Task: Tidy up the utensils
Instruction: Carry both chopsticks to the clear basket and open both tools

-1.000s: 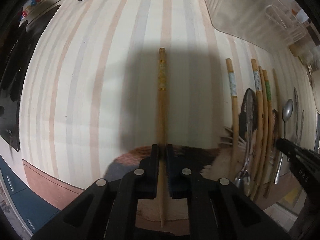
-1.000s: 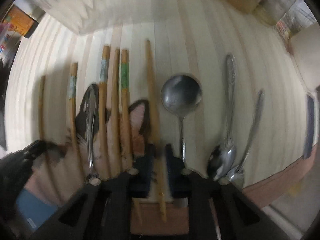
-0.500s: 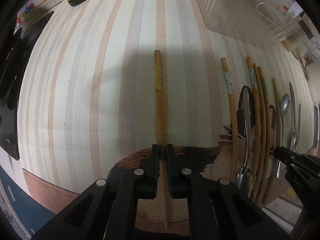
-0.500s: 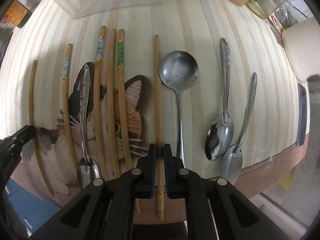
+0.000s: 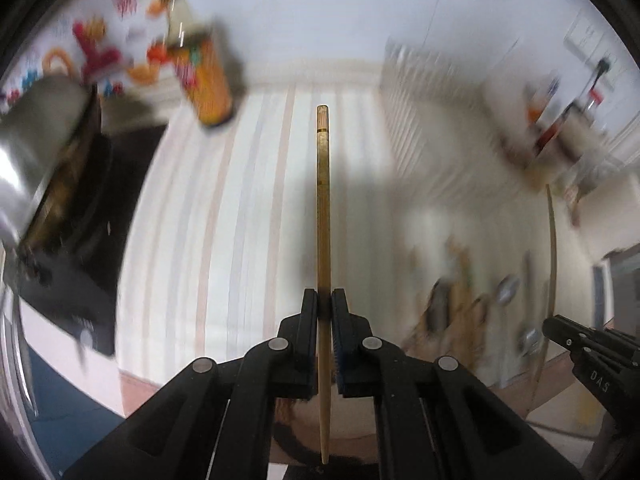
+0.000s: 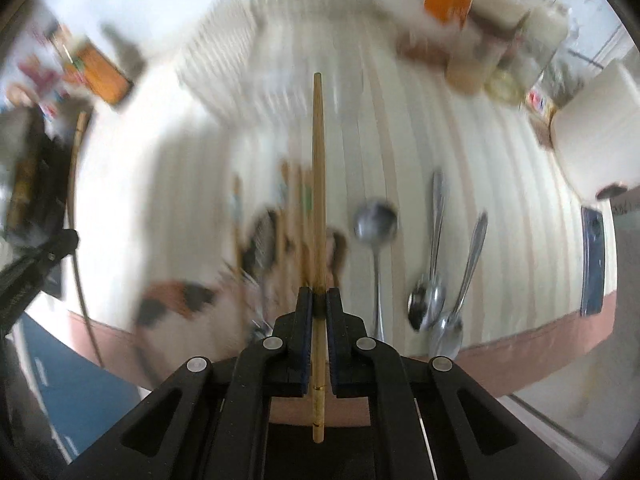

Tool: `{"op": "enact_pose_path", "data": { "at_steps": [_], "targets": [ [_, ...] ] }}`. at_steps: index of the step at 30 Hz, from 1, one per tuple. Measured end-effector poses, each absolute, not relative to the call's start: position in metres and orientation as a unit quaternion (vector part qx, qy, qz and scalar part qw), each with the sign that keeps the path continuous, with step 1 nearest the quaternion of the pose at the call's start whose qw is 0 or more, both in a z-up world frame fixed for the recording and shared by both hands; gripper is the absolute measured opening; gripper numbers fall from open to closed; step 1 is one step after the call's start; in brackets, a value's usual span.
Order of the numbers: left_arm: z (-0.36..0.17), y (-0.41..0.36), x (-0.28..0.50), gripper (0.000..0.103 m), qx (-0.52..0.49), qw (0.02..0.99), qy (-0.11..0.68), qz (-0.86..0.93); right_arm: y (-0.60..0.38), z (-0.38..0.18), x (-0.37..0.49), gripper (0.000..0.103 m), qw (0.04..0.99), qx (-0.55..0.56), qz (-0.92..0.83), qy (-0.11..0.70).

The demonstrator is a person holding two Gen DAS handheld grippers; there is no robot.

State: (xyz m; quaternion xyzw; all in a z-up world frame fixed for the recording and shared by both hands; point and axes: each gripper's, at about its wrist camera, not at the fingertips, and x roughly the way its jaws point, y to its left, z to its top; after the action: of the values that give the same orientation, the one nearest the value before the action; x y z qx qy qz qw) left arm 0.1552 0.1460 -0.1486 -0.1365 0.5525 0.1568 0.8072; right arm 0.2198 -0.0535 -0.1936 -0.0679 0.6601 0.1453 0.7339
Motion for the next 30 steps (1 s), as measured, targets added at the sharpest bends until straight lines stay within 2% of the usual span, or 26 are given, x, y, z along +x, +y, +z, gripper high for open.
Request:
{"op": "enact_pose_path", "data": {
  "at_steps": [5,10,18,25,26,28,29,30],
  "targets": [
    [-0.096,0.137,0.213,0.004,-0.173,0.832,0.516,0.105,-0.065,-0.129,0.280,0.007,0.764,0.004,0.180,0.620],
    [-0.070,0.141,0.292,0.004,-0.205,0.833,0.510,0.064,-0.057,-0.121,0.371,0.007,0.765,0.035,0.197,0.612],
    [-0.128,0.159,0.389,0.004,-0.275,0.770,0.575,0.044,-0.026,-0.176,0.459,0.007,0.733,0.030,0.196,0.651],
    [-0.161,0.165,0.403,0.006,-0.267,0.750,0.600,0.079,-0.008,-0.216,0.493,0.008,0.705,0.012,0.194,0.682],
    [-0.162,0.167,0.403,0.006,-0.267,0.750,0.600,0.084,-0.007,-0.216,0.492,0.010,0.702,0.014,0.192,0.686],
    [-0.160,0.169,0.400,0.007,-0.257,0.752,0.600,0.095,-0.011,-0.217,0.493,0.024,0.701,0.023,0.192,0.687],
    [-0.156,0.170,0.396,0.009,-0.249,0.756,0.597,0.102,-0.013,-0.217,0.493,0.037,0.705,0.020,0.188,0.683],
    [-0.154,0.172,0.393,0.013,-0.241,0.760,0.594,0.110,-0.017,-0.215,0.491,0.039,0.711,0.019,0.183,0.678]
  ]
}}
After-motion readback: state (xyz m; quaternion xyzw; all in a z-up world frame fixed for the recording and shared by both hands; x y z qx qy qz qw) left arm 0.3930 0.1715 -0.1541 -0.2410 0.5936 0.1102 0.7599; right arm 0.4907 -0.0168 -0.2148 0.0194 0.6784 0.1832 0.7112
